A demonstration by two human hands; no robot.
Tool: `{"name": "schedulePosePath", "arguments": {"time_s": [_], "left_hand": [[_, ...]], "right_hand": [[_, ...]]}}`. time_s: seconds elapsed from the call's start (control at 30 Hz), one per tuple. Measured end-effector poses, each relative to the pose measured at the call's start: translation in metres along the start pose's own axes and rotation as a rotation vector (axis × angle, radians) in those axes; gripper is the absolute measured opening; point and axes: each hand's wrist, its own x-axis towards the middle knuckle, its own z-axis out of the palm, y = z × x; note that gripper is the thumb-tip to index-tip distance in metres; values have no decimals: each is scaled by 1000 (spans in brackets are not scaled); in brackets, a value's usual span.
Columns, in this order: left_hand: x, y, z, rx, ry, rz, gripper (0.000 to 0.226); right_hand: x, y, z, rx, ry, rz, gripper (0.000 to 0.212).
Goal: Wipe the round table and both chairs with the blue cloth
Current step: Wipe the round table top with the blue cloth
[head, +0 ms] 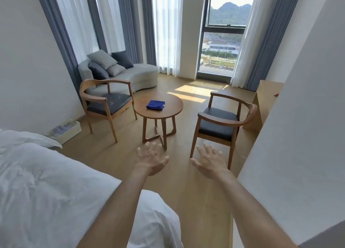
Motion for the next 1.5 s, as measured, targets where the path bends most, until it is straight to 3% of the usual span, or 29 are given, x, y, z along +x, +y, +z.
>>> {"name": "schedulePosePath", "arguments": {"time_s": [0.3, 0.7, 1.23, 1.5], "left_hand": [[167, -9, -7, -16, 62, 23, 74], [313, 1, -24, -32, -18, -42, 73], [462, 15, -25, -92, -19, -418, 74], [477, -62, -19, -90, 36, -612, 76]], "right_hand": [[173, 19, -7, -44, 67, 12, 67], [331, 49, -26, 0, -26, 4, 66], [560, 83, -40, -18, -134, -314, 67], [612, 13, -29, -1, -200, -505, 63]]}}
